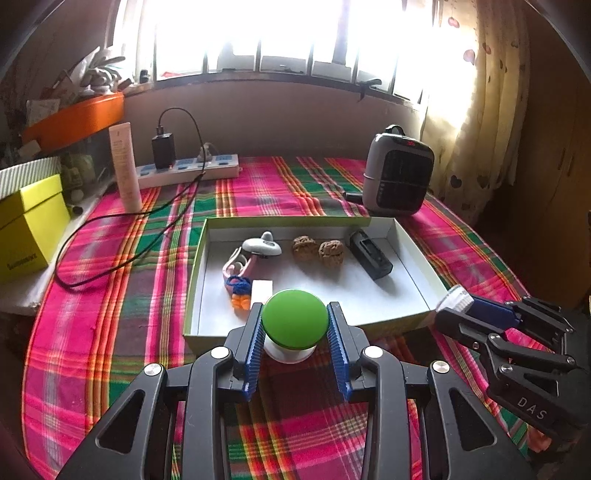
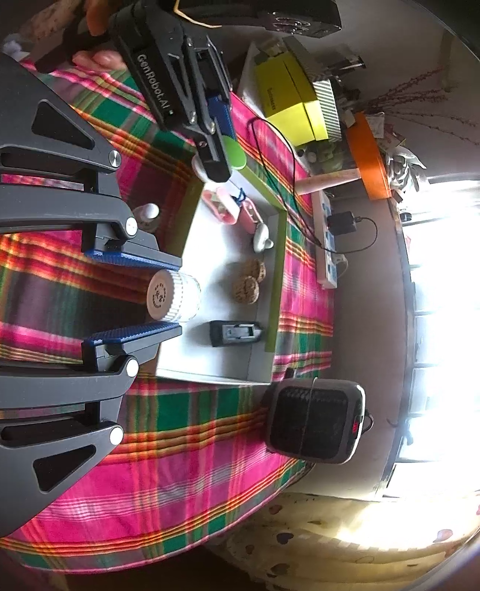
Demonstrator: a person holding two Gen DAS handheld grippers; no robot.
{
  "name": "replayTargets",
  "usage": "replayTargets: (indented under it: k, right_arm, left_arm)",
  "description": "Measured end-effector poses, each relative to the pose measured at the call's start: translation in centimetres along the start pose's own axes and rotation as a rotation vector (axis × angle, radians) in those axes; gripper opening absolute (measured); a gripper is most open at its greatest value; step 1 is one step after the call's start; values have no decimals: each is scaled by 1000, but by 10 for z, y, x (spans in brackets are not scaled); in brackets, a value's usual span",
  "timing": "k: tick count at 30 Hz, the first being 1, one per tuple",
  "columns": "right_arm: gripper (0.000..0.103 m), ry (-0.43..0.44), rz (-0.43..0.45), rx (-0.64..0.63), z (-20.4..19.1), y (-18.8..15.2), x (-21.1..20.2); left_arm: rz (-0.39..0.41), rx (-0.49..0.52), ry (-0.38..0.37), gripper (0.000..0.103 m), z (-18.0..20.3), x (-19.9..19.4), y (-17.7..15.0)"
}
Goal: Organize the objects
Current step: 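Carry the green-topped object and white container over the tray with both grippers, then lower both held objects into the tray and open both grippers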
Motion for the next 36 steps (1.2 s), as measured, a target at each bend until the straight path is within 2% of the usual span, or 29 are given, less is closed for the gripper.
replayTargets:
  k: [15, 32, 36]
  right_arm:
    - [30, -5, -29, 0, 7, 22, 37]
    - [30, -18, -96, -14, 9, 30, 81]
    - [30, -16, -96, -19, 9, 32, 84]
  left_arm:
    - [-19, 6, -18, 31, -2, 33, 19]
    - [-61, 7, -20, 31, -10, 74, 28]
    - [-70, 8, -26, 27, -10, 79, 27]
Point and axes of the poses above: each gripper's, at about its wrist camera, not at the fingertips, and x roughly the way its jaws point, z to its right, y to its top, the point moved 5 cm from there along x, roughly the way its jaws point, and after that the axes turned 5 degrees about x, right-handed, at the moved point
